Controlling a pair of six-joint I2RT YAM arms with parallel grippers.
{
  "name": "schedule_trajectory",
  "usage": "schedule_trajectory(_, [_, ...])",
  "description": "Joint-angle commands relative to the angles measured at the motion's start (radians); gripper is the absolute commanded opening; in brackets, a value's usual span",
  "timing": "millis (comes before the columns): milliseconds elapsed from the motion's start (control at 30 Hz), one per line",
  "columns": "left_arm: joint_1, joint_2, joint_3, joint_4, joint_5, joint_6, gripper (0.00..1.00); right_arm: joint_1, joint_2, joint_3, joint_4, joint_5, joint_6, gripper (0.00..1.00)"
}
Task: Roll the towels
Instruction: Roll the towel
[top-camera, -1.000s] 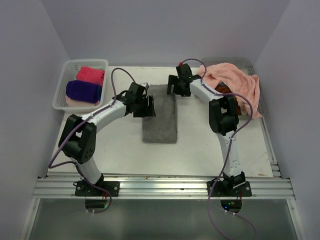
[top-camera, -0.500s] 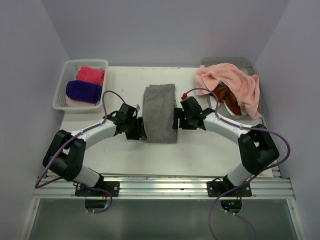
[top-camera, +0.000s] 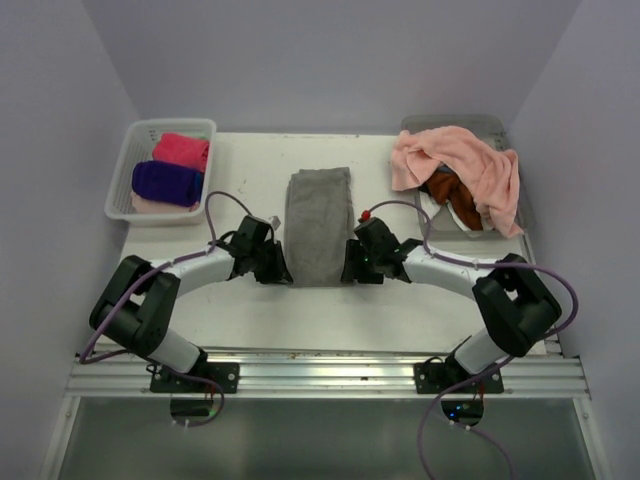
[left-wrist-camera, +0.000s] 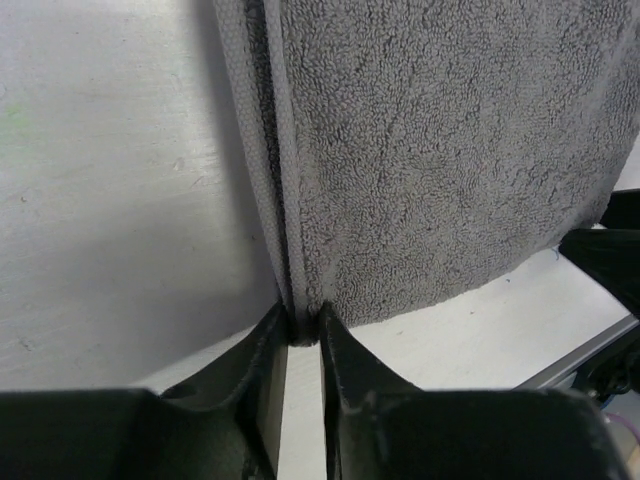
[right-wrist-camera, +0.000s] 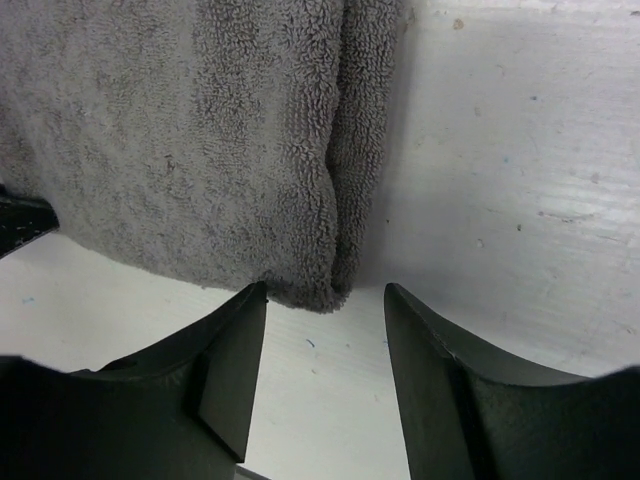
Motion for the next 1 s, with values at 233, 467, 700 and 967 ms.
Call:
schedule_trajectory(233, [0.000,0.004,-0.003,0.037,-0.006,-0.015,0.00,-0.001,0.060,-0.020,0.108,0.012,0.049,0.29])
schedule_trajectory(467, [0.000,-0.057,0.032,-0.031,-0.039,-0.014,0.00,-0.001,0.016,-0.026,0.062,0.063,0.049,0.00])
schedule_trajectory(700, [0.006,-0.075,0.135,-0.152,-0.085,-0.021,0.00,-0.002,-0.050,0.011,-0.001,0.109,0.034,0.00])
schedule_trajectory(967, [0.064,-0.065,0.213,-0.190,-0.071,-0.029,0.00,-0.002,-0.070,0.086,-0.053,0.144,-0.008,0.00])
